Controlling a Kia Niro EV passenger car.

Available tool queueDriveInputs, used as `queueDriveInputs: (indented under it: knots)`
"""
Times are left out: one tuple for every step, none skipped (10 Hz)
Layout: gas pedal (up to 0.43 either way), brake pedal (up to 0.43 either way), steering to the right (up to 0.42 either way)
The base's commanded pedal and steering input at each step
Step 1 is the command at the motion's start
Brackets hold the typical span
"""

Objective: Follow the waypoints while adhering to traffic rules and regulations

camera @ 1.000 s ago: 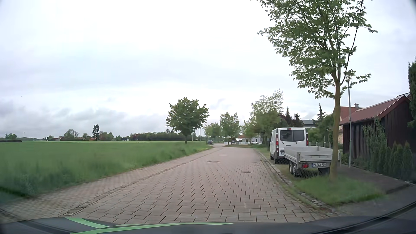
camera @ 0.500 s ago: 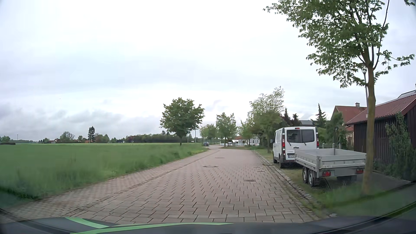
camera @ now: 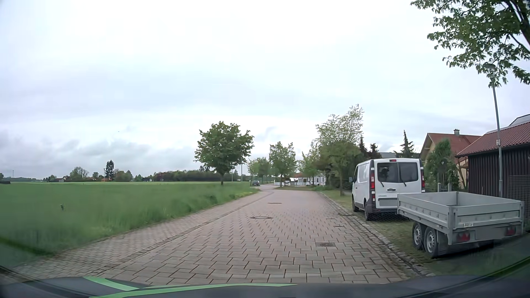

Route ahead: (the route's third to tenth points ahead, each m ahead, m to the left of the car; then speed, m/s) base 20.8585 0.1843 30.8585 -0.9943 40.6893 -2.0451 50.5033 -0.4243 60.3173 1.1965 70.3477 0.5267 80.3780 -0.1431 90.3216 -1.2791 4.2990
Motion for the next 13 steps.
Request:
queueDriveInputs:
  knots:
    - [0.087,0.000,0.043]
    - [0.087,0.000,0.045]
    - [0.087,0.000,0.047]
    - [0.087,0.000,0.048]
    - [0.087,0.000,0.050]
    - [0.087,0.000,0.050]
    - [0.087,0.000,0.051]
    - [0.087,0.000,0.051]
    - [0.087,0.000,0.051]
    - [0.087,0.000,0.049]
    - [0.087,0.000,0.049]
    - [0.087,0.000,0.049]
    - [0.087,0.000,0.048]
